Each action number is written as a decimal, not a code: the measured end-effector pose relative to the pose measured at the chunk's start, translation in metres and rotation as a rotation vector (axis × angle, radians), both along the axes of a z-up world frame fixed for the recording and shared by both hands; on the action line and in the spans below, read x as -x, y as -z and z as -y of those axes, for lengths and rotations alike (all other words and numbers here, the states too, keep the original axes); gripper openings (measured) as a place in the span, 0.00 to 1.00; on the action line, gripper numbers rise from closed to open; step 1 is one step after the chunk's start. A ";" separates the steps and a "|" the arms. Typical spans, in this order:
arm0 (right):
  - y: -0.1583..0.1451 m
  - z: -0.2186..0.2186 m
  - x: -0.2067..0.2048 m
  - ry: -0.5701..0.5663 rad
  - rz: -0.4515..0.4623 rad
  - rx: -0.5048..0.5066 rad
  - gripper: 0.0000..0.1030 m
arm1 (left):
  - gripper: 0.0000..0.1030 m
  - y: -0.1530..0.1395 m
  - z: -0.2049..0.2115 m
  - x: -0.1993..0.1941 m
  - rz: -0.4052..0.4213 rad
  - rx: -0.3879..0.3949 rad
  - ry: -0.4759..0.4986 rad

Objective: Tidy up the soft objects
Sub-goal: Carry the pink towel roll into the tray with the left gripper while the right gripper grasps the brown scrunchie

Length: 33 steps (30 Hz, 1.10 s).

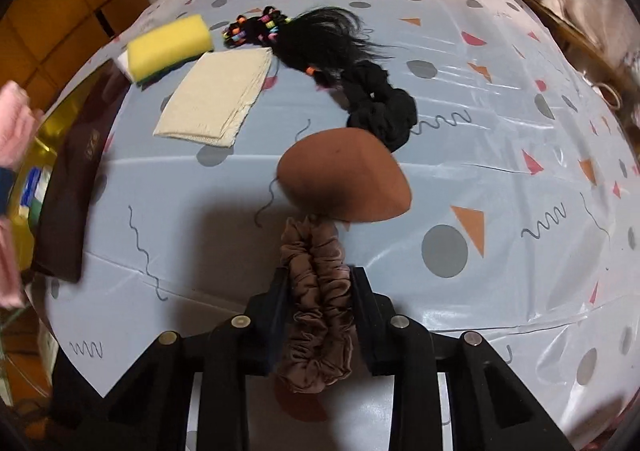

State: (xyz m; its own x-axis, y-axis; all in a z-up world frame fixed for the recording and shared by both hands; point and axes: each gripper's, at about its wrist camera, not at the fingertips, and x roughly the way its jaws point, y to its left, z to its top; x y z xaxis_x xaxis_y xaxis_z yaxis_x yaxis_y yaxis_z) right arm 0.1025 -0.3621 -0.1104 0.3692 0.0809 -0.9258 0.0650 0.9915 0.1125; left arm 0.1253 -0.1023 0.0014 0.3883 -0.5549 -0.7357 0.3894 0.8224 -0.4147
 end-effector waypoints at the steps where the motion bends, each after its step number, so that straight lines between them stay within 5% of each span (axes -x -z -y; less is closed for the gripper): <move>1: 0.001 -0.002 0.000 -0.010 0.000 0.011 0.31 | 0.33 -0.004 -0.012 0.000 0.012 0.003 -0.022; 8: 0.002 0.005 0.003 0.010 0.007 -0.018 0.31 | 0.33 -0.010 -0.090 -0.014 0.041 -0.024 -0.177; 15: 0.001 -0.010 0.002 -0.043 0.017 0.068 0.30 | 0.33 0.012 -0.149 -0.046 -0.004 -0.083 -0.311; 24: 0.002 -0.008 0.002 -0.035 0.018 0.060 0.31 | 0.36 0.054 -0.167 -0.096 -0.071 -0.222 -0.364; 33: 0.003 -0.011 0.003 -0.049 0.026 0.081 0.30 | 0.39 0.045 -0.176 -0.068 -0.029 -0.256 -0.462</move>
State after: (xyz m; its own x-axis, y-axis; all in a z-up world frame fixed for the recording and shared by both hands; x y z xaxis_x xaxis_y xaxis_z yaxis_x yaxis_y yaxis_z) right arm 0.0992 -0.3513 -0.1132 0.3907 0.0247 -0.9202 0.0143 0.9994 0.0328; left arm 0.1936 0.0734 -0.0433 0.5272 -0.1321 -0.8394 -0.0465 0.9819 -0.1837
